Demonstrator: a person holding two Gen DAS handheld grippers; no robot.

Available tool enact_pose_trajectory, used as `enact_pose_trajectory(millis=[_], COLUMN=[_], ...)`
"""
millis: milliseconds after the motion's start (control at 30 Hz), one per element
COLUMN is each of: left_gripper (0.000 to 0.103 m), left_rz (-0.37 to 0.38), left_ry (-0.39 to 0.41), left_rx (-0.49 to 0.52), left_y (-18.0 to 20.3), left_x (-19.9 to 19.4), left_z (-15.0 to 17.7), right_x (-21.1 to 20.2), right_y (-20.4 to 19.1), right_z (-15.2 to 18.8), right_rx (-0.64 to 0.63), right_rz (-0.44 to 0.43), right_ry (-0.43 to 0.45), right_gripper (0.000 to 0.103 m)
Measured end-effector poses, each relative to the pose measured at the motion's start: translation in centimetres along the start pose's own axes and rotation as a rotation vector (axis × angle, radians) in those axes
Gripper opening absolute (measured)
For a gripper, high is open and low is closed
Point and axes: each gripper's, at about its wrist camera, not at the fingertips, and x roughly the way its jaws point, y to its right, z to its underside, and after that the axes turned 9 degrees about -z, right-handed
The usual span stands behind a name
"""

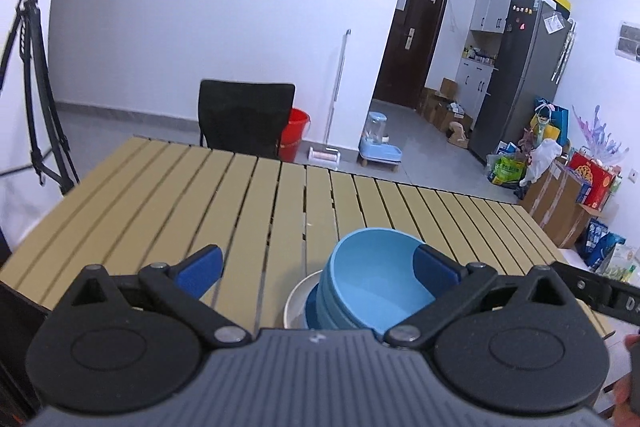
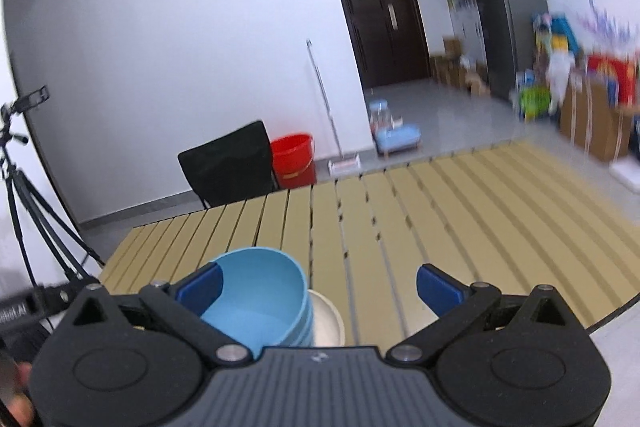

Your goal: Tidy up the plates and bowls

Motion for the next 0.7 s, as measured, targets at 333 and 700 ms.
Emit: enact_pose_trajectory(millis=[333,700], left_gripper=[0.103,0.103], left_rz=[-0.016,0.023], left_ry=[0.078,0.088], left_rx=[0.092,0.178], left_y=[-0.2,0.6], left_x=[-5.9,-10.8], left_z=[2.8,6.3], right_x=[-6.8,-13.1], right_y=[-1.2,-2.3], right_z=[2.9,6.1], right_rx=[-0.119,-0.179], right_rz=[-0.012,0.008], right_ry=[0.035,0.045], right_gripper=[0.103,0.103])
